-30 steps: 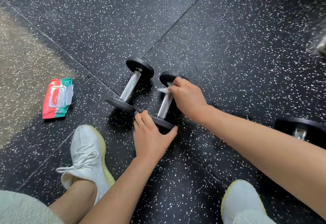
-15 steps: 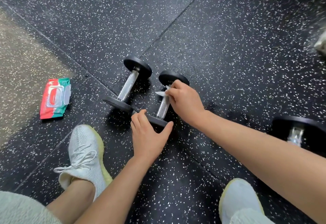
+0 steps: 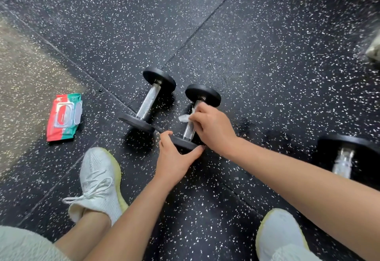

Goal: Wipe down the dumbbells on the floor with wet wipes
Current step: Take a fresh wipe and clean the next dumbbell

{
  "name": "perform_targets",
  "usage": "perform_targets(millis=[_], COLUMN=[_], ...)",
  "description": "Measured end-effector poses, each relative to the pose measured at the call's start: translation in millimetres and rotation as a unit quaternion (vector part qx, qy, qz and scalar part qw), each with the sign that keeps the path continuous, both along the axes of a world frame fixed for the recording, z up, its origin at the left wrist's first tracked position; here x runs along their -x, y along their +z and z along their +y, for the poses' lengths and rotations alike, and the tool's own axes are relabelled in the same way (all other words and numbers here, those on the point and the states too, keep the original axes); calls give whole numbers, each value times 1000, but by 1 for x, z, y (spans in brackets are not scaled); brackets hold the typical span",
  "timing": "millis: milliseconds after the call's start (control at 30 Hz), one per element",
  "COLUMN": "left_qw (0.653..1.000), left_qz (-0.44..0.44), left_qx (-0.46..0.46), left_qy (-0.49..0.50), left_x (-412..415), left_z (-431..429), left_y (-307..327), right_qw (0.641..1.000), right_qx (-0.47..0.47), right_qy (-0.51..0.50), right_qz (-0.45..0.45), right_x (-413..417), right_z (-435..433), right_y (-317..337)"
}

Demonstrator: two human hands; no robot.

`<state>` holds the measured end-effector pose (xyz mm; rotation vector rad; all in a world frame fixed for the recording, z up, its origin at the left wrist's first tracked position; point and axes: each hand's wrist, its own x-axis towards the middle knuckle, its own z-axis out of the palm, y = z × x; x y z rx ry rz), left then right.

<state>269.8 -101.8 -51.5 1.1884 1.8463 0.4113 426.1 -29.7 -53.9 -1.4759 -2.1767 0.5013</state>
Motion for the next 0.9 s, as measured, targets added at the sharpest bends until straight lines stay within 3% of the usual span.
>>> perform_targets(millis=[133,367,600,767,900], left_qw=[1000,998,998,996,993], left_qz=[-24,-53,-4,0,2], left_qx=[9,31,46,73,87], left_qy=[0,-3,-47,-59,-74], left_x=[2,6,0,2,4], left_z=[-1,4,7,13,16], left_y=[0,7,8,13,17], right_qw=[996,997,996,994,997], right_qx=[26,40,49,40,49], right_qy=[86,-42,74,-77,33], right_qz=[12,55,30,67,49], right_x=[-7,-10,-25,-24,-18], right_z=[-10,12,-5,12,-16], right_y=[4,5,1,-2,0])
